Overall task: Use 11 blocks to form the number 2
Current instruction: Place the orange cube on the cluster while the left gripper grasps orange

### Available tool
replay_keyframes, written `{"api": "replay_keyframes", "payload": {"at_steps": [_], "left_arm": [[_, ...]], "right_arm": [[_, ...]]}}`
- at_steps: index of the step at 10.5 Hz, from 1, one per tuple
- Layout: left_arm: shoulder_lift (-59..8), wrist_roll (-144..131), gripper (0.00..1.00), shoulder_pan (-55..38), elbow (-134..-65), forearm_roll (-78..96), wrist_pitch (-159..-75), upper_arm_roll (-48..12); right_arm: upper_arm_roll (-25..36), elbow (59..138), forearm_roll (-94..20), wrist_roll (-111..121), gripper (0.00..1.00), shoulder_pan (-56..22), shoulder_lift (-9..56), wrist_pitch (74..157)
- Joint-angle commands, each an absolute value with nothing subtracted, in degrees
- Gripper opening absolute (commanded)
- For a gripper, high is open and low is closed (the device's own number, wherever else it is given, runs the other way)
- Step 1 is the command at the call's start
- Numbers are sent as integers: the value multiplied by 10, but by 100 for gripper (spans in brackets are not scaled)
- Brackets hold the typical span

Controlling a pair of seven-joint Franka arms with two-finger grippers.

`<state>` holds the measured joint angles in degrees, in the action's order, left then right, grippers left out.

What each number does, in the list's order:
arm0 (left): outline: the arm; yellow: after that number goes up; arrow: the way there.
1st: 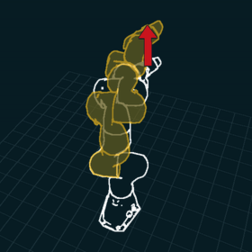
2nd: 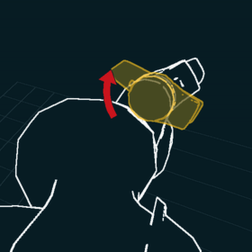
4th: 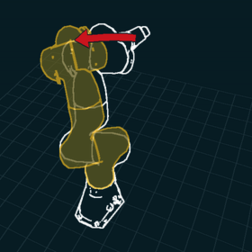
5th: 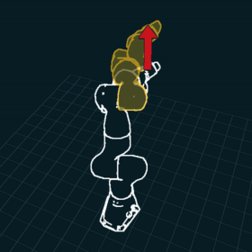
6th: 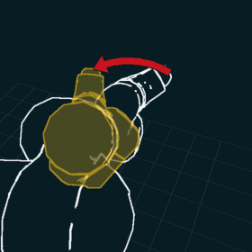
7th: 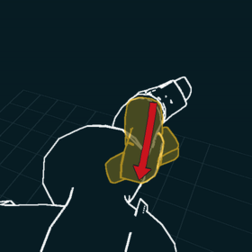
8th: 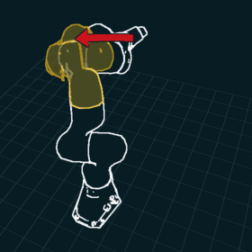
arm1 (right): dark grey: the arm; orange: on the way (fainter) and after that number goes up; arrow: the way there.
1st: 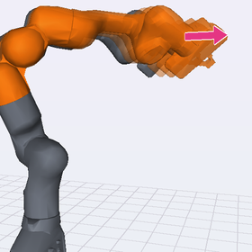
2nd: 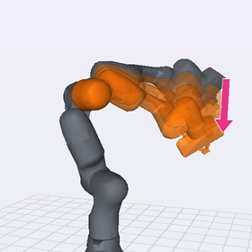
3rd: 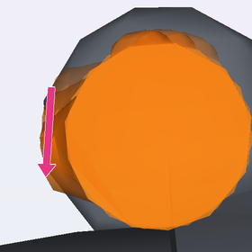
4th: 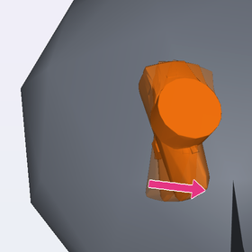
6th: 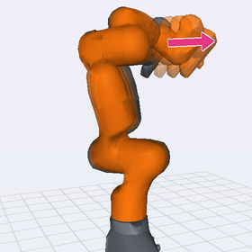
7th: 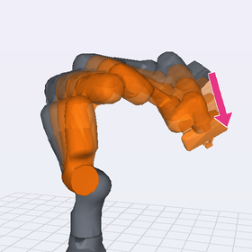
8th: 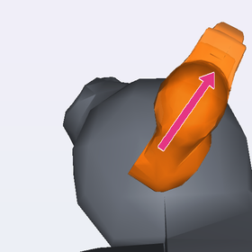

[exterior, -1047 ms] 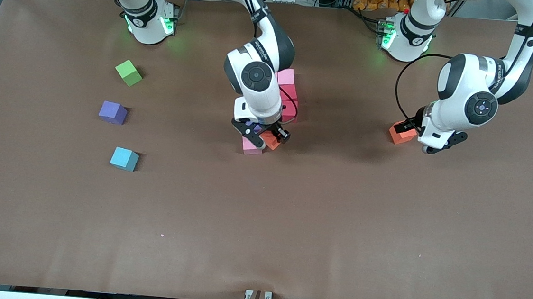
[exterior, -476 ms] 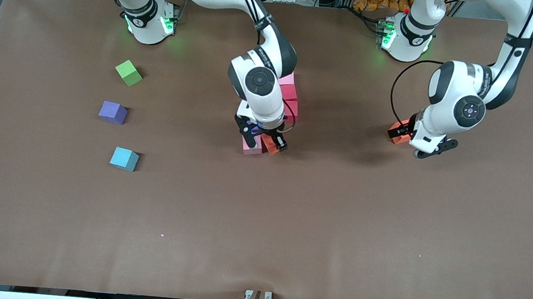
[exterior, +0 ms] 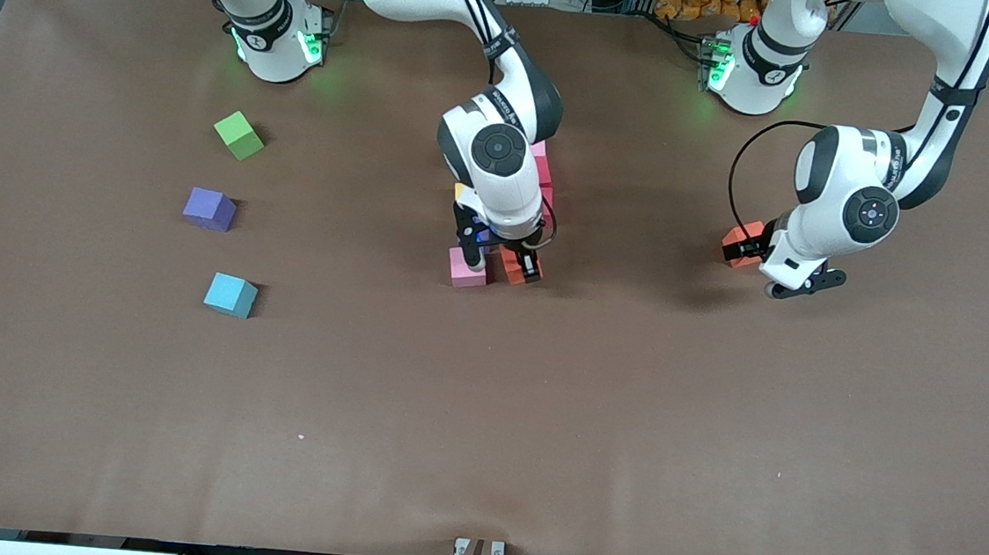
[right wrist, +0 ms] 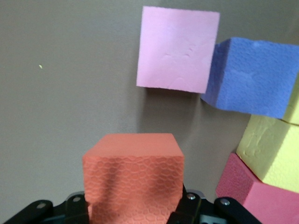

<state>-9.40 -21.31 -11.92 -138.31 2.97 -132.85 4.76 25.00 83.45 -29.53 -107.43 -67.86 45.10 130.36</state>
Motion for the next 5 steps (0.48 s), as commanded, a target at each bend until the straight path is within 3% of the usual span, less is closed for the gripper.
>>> {"api": "replay_keyframes", "payload": {"at_steps": [1, 5], "left_arm": [[-87, -198, 100, -120, -1394, 18, -1338, 50], [-95, -193, 100, -119, -1411, 18, -1368, 50]], "right_arm": [[244, 816, -303, -1096, 14, -669, 461, 1290], [244, 831, -302, -1101, 14, -669, 467, 1289]]}}
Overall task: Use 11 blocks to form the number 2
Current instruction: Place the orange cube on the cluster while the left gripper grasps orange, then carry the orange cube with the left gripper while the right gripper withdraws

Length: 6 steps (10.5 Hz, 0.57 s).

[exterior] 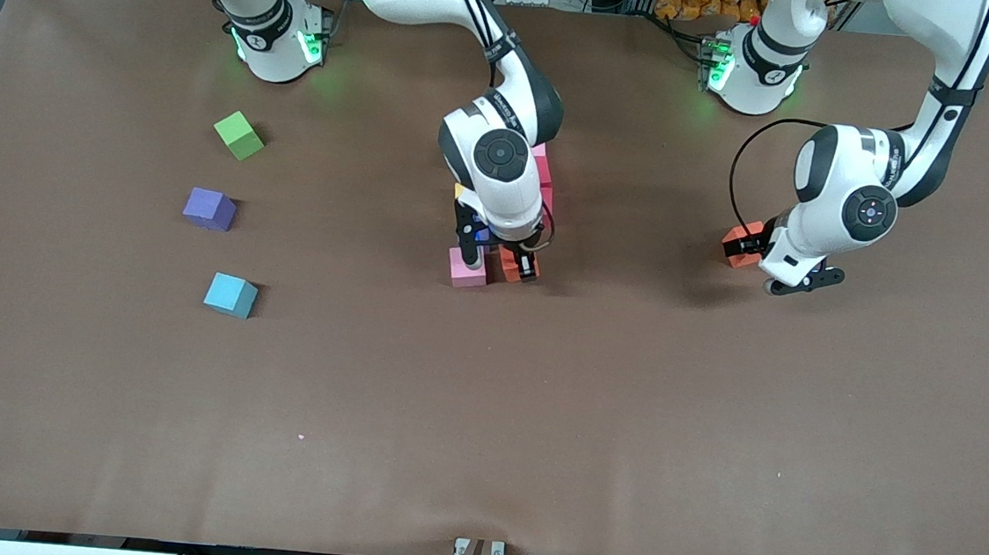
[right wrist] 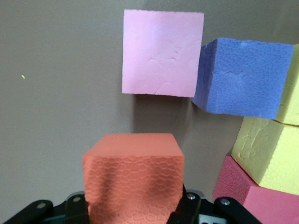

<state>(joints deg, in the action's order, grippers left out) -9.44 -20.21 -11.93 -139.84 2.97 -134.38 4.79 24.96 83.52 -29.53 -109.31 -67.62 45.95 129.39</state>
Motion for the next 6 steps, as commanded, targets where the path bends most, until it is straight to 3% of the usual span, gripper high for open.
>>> {"api": "replay_keyframes", "payload": {"at_steps": [1, 6], "left_arm": [[-98, -193, 100, -118, -1412, 18, -1371, 50], [-105, -193, 100, -117, -1424, 18, -1391, 49]], "right_arm": [[244, 837, -301, -1102, 14, -669, 468, 1289], [244, 846, -301, -1109, 14, -665, 470, 1285]]}}
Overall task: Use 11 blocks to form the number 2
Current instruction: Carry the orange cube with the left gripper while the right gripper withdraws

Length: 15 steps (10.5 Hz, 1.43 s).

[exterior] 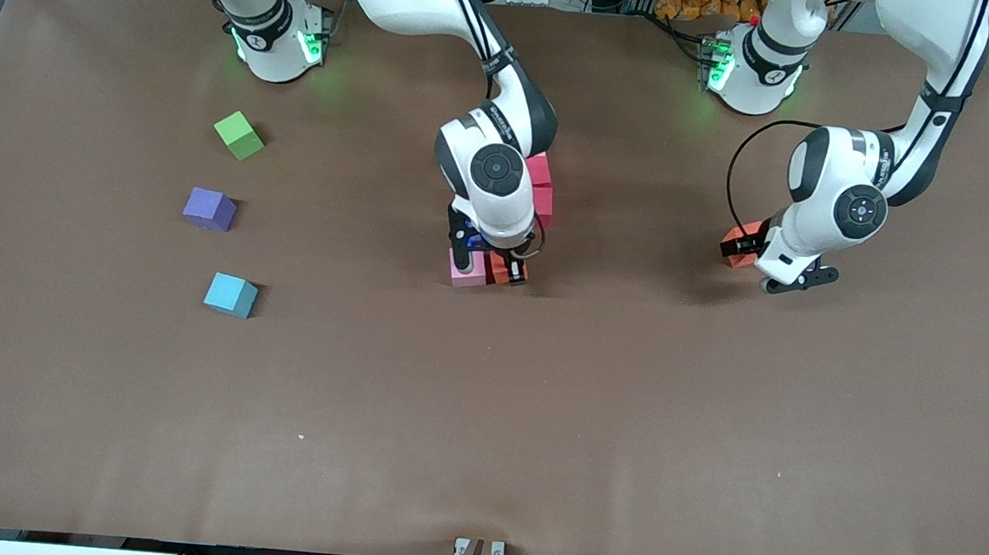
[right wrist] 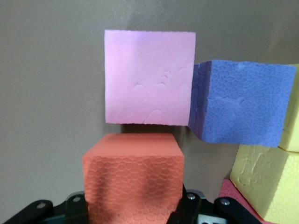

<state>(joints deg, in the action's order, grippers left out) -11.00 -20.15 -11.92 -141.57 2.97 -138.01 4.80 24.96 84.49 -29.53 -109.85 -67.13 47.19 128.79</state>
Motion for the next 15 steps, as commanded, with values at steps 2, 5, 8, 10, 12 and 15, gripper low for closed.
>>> {"api": "replay_keyframes", "payload": {"at_steps": [2, 5, 8, 10, 12, 15], "left_arm": [[-111, -193, 100, -117, -1424, 18, -1391, 49], [-113, -193, 38, -117, -1422, 18, -1391, 49], [-106, -203, 22, -116, -1407, 27, -1369, 48], [-101, -239, 20, -119, -1386, 51, -1340, 45], [-96, -311, 16, -126, -1360, 53, -1313, 17], [-101, -394, 15, -134, -1335, 77, -1309, -19]], "right_arm": [[245, 846, -300, -1110, 14, -664, 478, 1285], [245, 846, -296, -1109, 14, -664, 487, 1286], [245, 846, -296, -1109, 14, -664, 494, 1287], [245, 846, -296, -1109, 80, -663, 496, 1287], [248, 842, -295, -1108, 100, -664, 494, 1285], [253, 821, -295, -1108, 100, -665, 484, 1253]]}}
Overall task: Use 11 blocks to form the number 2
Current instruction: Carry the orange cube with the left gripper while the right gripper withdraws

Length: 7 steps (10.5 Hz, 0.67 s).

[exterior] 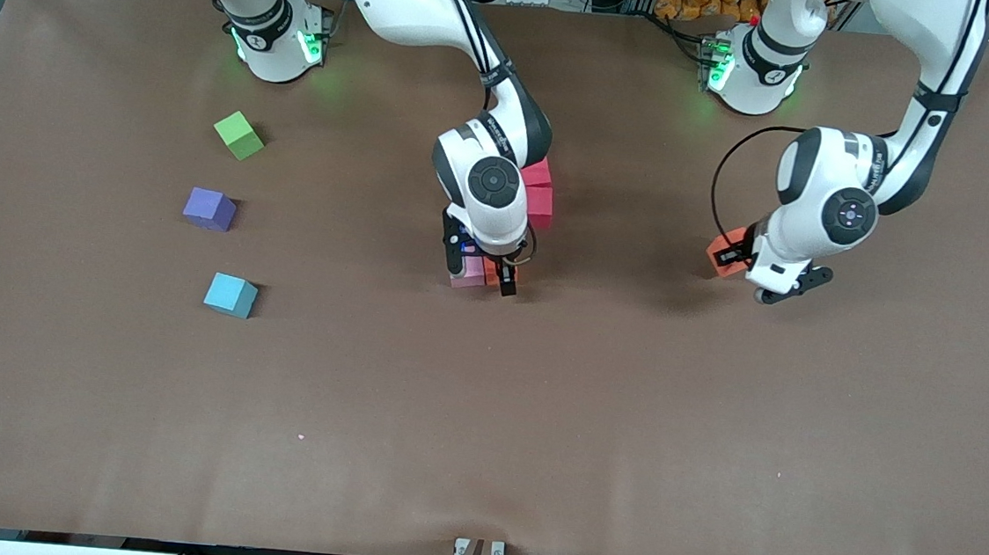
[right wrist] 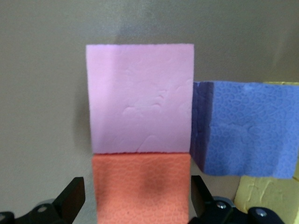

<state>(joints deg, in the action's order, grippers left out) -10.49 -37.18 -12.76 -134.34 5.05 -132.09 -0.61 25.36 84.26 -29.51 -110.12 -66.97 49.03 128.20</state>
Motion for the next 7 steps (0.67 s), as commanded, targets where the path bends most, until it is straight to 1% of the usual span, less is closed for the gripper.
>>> {"api": "replay_keyframes", "payload": {"at_steps": [1, 4, 6, 7], "left_arm": [[-107, -395, 16, -138, -1327, 99, -1309, -21], [-110, -428, 14, -156, -1314, 163, -1316, -25], [-136, -519, 14, -205, -1285, 163, -1317, -28], [-140, -566, 14, -223, -1281, 163, -1325, -44]], "right_arm": [[253, 812, -296, -1109, 100, -666, 482, 1239], [252, 809, -297, -1110, 100, -672, 473, 1225], [254, 807, -297, -1109, 100, -676, 467, 1202], [259, 804, -295, -1105, 100, -673, 461, 1193]]}}
